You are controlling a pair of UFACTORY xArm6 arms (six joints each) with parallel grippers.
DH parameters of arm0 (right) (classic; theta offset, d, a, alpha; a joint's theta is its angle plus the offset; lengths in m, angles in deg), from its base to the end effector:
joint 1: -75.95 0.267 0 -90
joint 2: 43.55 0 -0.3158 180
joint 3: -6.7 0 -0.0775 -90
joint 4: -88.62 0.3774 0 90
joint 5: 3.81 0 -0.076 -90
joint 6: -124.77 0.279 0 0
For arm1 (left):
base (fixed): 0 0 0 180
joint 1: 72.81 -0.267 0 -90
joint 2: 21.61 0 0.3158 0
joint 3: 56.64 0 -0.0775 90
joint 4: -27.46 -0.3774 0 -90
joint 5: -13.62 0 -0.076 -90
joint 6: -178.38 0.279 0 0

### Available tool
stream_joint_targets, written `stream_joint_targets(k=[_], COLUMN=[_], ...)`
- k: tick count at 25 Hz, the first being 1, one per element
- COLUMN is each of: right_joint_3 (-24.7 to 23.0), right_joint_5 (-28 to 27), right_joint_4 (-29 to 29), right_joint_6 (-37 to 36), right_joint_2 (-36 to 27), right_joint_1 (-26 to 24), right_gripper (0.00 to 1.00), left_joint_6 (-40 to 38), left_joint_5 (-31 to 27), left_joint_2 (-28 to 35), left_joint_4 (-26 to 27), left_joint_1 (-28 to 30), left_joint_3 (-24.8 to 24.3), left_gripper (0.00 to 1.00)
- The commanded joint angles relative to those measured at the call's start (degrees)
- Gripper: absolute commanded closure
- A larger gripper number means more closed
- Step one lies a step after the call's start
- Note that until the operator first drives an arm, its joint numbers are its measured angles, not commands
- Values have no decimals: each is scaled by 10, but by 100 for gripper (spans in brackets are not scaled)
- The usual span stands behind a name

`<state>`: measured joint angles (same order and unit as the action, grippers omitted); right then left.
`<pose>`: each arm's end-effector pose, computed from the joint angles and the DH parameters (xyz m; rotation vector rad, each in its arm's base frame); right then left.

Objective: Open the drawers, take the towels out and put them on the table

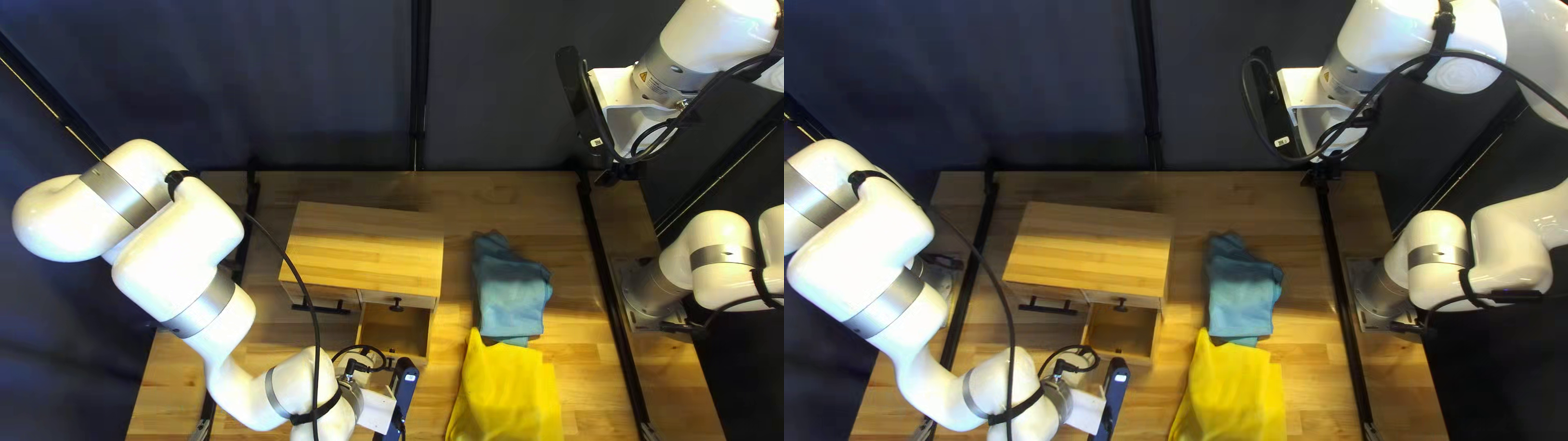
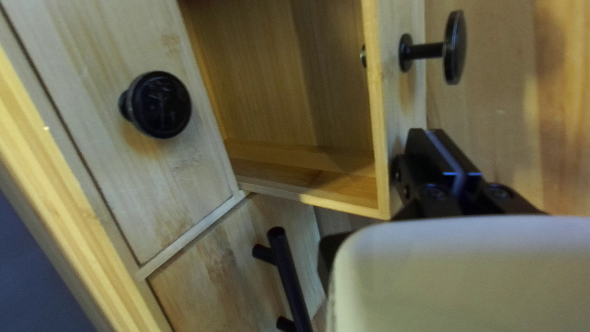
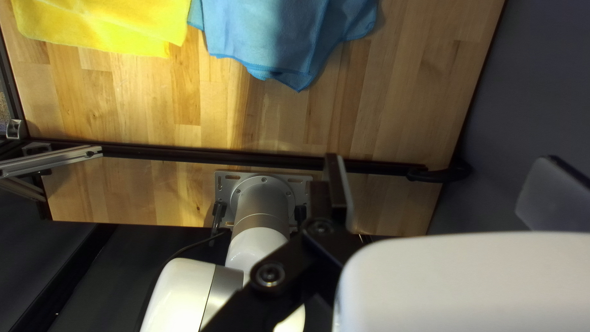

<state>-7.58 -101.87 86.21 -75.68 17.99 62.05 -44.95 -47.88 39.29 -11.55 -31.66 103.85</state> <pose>0.2899 -0.0842 0.4432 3.0632 0.1628 0.1379 0.4417 -0.2113 0.0537 -2.4689 0.5044 -0.1422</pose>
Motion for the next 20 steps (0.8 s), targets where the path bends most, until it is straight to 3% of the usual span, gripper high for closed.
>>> stream_joint_targets(k=[1, 10, 20], right_joint_3=[0, 0, 0], right_joint_5=[0, 0, 0], right_joint_4=[0, 0, 0], right_joint_6=[0, 0, 0], right_joint_2=[0, 0, 0], right_joint_1=[0, 0, 0], right_gripper=[0, 0, 0], left_joint_6=[-16, -45, -42], left_joint_5=[-23, -25, -9], left_joint_2=[-9, -16, 7], left_joint_4=[-20, -57, -60], left_joint_1=[4, -7, -30], left_joint_3=[14, 1, -25], left_gripper=[100, 100, 100])
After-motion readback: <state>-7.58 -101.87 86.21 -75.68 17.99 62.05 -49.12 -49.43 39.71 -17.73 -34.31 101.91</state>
